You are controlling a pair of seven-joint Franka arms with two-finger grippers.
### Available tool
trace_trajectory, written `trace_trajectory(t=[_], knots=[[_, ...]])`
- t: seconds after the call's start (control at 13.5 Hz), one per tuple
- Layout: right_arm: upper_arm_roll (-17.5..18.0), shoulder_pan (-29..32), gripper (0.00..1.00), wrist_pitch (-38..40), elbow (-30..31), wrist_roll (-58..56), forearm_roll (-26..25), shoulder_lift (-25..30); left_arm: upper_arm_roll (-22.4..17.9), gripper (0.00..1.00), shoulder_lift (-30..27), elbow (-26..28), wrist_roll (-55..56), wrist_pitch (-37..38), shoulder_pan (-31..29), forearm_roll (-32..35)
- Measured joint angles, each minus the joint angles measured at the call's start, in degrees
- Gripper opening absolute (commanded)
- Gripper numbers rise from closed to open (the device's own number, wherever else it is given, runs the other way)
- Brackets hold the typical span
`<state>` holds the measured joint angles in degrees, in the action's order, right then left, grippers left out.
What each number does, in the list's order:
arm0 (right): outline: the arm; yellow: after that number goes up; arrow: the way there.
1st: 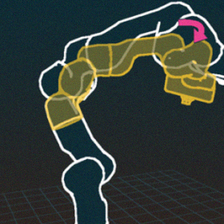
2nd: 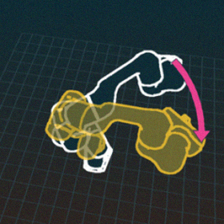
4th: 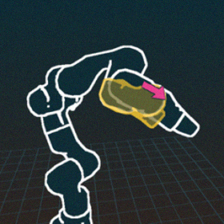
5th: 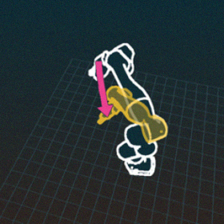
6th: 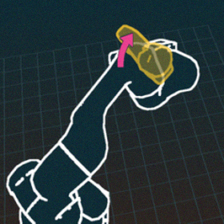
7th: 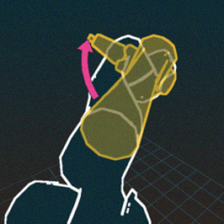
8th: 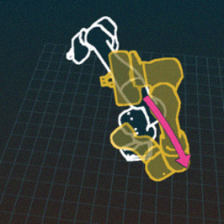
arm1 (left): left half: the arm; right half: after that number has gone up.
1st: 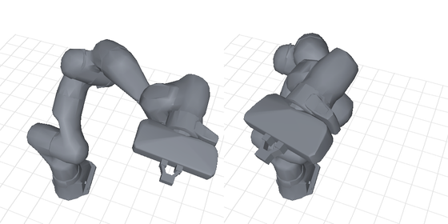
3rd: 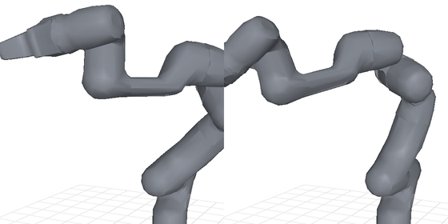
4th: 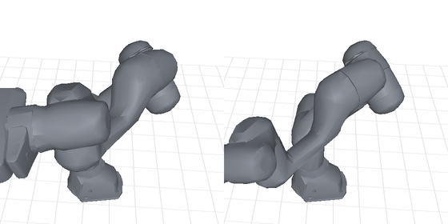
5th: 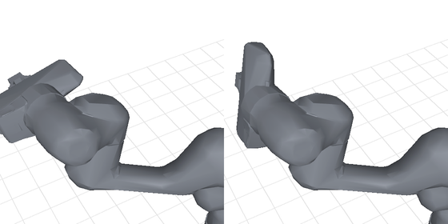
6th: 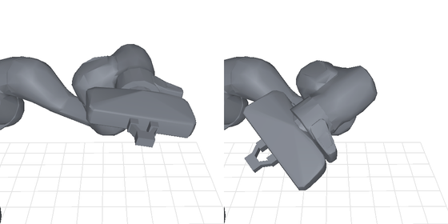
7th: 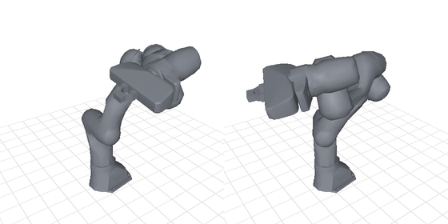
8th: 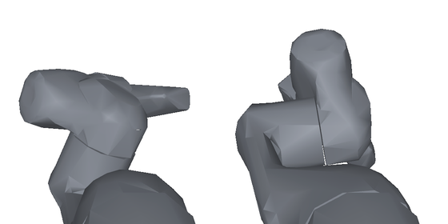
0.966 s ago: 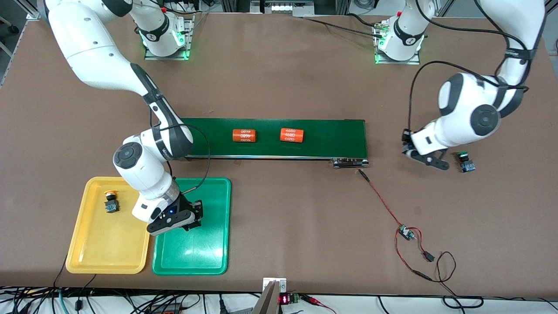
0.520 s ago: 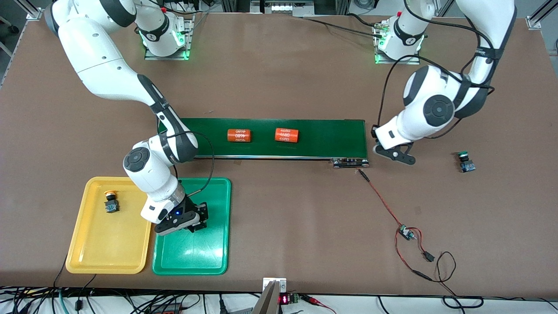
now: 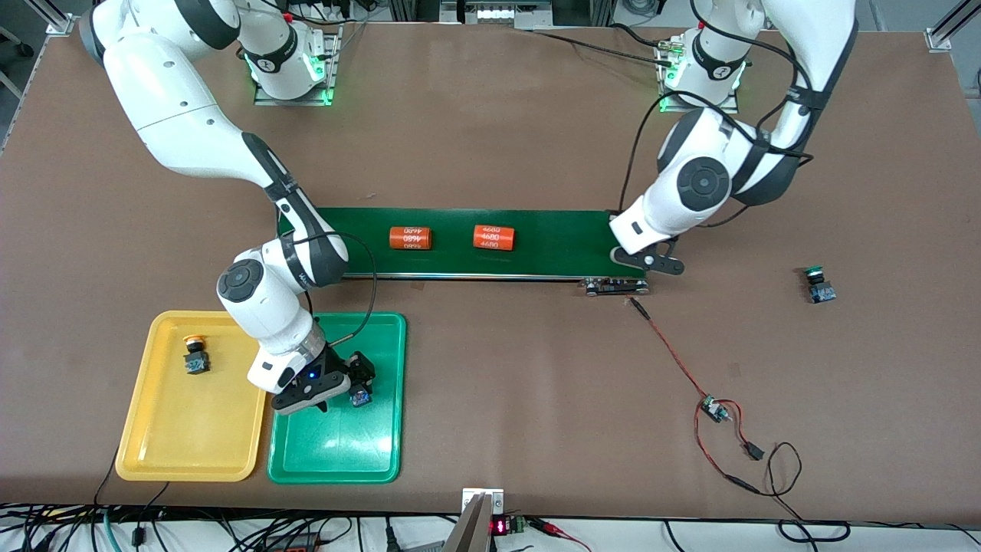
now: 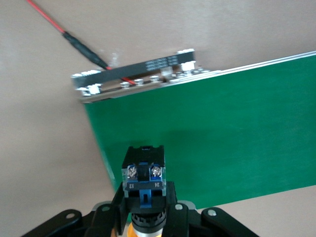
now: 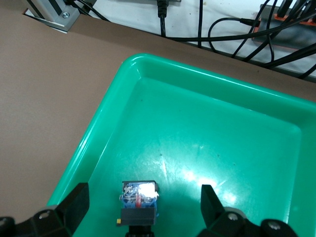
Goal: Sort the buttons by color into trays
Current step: 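Place the button on the belt while the right gripper withdraws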
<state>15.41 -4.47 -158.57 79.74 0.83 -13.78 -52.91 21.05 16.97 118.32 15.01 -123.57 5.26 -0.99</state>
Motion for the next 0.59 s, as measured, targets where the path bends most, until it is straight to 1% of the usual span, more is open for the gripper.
trace_trajectory(t=[0.22, 0.45, 0.52, 0.59], knots=[[0.0, 0.4, 1.00, 0.3, 0.5, 0.0, 0.0, 0.6, 0.0, 0.00, 2.0, -1.3, 2.7, -0.7, 2.0, -0.1], [0.0, 0.4, 1.00, 5.4, 0.8, 0.0, 0.1, 2.9, -0.2, 0.01, 4.4, -1.6, 2.8, -3.9, 2.1, -0.1], [0.0, 0.4, 1.00, 8.0, 0.8, 0.3, 0.1, 4.0, -0.3, 0.04, 5.1, -1.7, 2.8, -4.8, 2.1, -0.1], [0.0, 0.4, 1.00, 10.9, 0.8, 0.9, 0.1, 5.1, -0.3, 0.22, 5.7, -1.8, 2.8, -5.3, 2.1, -0.1]])
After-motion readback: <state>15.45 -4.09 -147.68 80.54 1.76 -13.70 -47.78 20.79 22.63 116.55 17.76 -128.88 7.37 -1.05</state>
